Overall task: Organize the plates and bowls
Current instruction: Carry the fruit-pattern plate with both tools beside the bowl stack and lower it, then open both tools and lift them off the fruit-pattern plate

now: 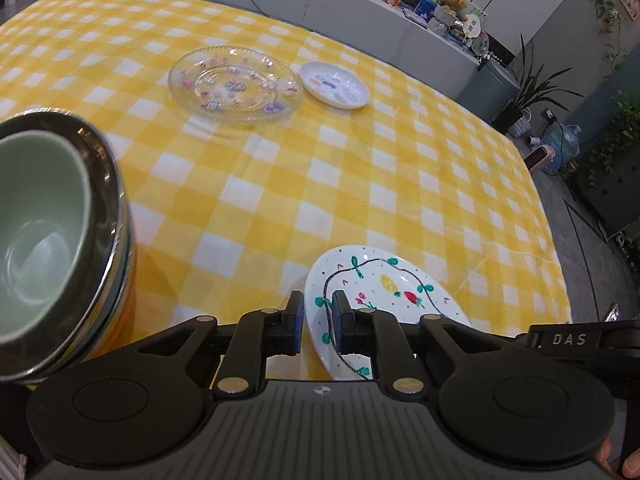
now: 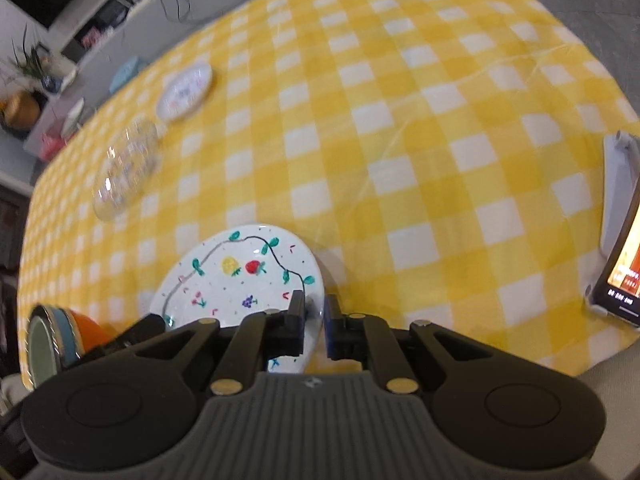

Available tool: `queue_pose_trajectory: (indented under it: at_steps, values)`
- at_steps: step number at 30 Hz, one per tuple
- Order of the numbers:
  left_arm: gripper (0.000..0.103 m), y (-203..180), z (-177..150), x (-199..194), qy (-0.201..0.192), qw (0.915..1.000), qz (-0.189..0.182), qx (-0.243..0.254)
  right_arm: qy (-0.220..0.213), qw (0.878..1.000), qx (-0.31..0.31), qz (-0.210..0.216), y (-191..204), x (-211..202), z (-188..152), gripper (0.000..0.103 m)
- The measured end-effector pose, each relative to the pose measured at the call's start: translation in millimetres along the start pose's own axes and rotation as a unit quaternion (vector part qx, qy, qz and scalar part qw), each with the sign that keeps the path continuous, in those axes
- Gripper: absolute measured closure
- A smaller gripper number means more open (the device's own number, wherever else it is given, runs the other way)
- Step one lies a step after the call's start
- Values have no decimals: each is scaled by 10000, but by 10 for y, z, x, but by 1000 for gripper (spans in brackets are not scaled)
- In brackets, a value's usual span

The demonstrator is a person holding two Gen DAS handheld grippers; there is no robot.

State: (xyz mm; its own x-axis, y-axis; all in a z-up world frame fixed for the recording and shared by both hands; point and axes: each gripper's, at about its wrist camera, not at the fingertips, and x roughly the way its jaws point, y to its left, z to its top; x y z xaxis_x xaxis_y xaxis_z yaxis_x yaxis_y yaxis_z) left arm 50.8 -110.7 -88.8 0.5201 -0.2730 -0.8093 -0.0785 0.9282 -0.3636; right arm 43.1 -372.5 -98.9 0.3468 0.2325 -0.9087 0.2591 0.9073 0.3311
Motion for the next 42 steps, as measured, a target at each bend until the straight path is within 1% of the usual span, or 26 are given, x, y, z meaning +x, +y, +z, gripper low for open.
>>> queue_pose_trajectory:
  at_steps: [6,12,22,26,30,31,32,33,34,35,36,39,42]
  values:
    - [87,19,-110,23,99,9999,95,23,146,9981,-426,-423,150,73,-40,95]
    - [87,43,-128,57,156,9998,110,50,279,9976,-416,-482,144,126,-33,95]
    - [87,84,-204,153,333,9993,148,24,497,9938,-594,-797,230,267,-13,96]
    - [88,75,-219,147,302,9994,174,89,510,9935,-597,-826,242,282,0,96]
    - [87,82,-206,154,374,9992,128,86,499,9927,-657,-875,260,272,-13,95]
    - [87,84,-202,160,402,9991,123,72,475,9927,-675,-875,273,266,-15,93]
    - [83,89,-198,163,453,9989,119,30,399,9930,-705,-863,284,243,-15,92]
    - [78,88,-198,163,474,9988,88,10,308,9930,-731,-876,300,218,-24,83]
    - [75,80,-200,151,441,9990,56,28,221,9931,-749,-880,316,194,-35,69]
    - [69,59,-201,131,372,9992,78,85,141,9933,-768,-849,326,172,-42,65]
    - [65,37,-203,102,273,9994,133,153,70,9934,-792,-825,331,147,-48,64]
    - [57,-45,-190,-7,-79,9989,229,399,-76,9928,-840,-845,342,100,-56,64]
    - [57,-139,-143,-139,-390,9971,205,616,-421,9915,-939,-799,379,19,-70,62]
